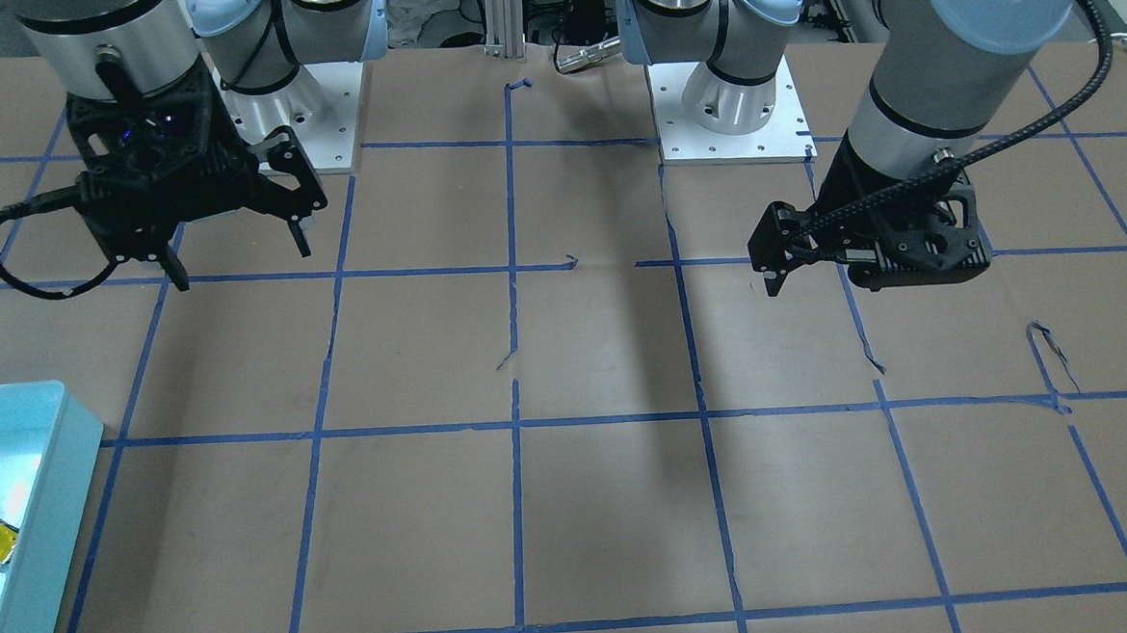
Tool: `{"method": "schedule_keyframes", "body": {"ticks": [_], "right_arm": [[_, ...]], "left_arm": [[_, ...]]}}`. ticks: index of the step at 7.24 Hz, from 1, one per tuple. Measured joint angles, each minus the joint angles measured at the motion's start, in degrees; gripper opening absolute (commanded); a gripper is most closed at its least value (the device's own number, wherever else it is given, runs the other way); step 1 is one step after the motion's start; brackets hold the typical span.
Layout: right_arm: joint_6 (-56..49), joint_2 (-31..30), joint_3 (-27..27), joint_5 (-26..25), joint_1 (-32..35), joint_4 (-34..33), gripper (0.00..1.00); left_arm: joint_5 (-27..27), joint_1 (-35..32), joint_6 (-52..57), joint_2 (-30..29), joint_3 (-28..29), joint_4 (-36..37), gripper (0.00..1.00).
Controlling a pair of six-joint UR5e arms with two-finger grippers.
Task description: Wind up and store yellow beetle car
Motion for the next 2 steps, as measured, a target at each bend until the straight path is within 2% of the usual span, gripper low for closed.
{"method": "schedule_keyframes", "body": {"ticks": [2], "right_arm": [[5.71, 0.17, 0.38, -0.20, 0.89, -1.33, 1.00]], "left_arm": [[-0.06, -0.05, 0.00, -0.01, -0.08, -0.04, 1.00]]}}
